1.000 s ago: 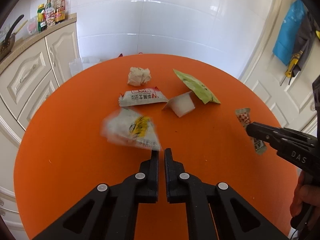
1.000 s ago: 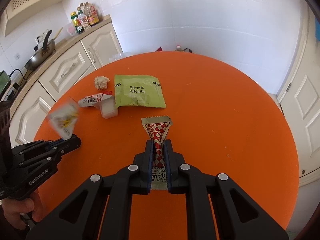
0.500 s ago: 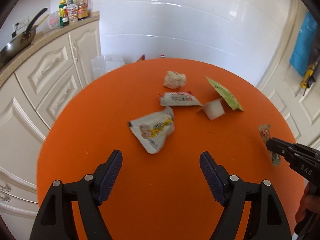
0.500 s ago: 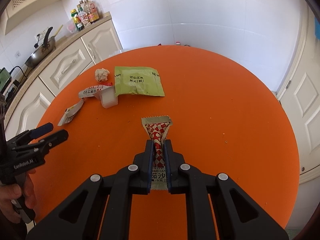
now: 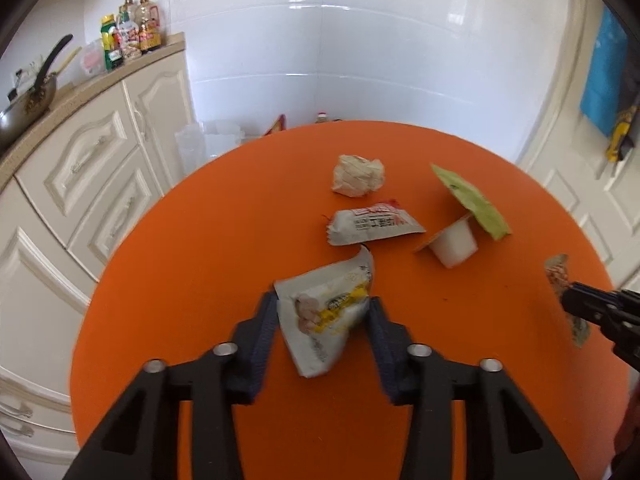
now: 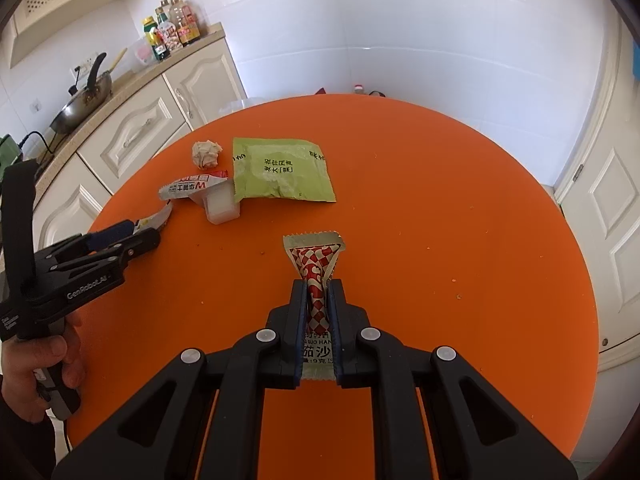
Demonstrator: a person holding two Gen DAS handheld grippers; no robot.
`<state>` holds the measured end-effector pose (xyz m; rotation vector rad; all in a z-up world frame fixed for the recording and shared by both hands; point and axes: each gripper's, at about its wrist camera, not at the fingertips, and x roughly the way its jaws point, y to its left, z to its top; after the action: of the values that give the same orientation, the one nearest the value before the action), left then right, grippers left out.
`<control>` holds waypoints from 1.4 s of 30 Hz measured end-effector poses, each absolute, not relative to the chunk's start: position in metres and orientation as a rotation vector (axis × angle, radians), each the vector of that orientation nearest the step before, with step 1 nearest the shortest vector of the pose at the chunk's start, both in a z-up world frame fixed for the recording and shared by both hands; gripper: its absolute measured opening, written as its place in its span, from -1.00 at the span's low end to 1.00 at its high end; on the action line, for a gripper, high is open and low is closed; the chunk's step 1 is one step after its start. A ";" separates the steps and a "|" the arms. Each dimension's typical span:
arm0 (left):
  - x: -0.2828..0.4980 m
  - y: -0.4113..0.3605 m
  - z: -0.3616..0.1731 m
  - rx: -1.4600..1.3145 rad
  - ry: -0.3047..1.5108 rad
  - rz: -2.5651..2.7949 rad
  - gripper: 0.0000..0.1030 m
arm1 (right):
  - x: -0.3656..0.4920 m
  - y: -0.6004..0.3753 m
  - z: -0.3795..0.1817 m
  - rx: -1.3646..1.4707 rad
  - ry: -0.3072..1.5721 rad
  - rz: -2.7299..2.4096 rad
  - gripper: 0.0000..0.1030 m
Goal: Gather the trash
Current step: 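Carry both wrappers to the blue bin and open both tools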
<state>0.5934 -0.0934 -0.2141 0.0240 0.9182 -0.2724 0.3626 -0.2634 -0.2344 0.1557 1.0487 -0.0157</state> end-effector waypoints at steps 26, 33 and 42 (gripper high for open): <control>0.479 -0.131 -0.128 -0.054 0.713 -0.509 -0.85 | 0.266 -0.322 -0.145 0.182 0.859 -0.156 -0.81; 0.445 -0.181 -0.103 -0.019 0.650 -0.659 -0.85 | 0.205 -0.367 -0.103 0.210 0.764 -0.270 -0.81; 0.421 -0.273 -0.111 0.030 0.684 -0.916 -0.85 | 0.092 -0.456 -0.087 0.300 0.717 -0.525 -0.81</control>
<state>0.4208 -0.2726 -0.1105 0.0295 0.6838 -0.9161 0.0920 -0.4564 -0.0866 0.3000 0.7171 -0.5248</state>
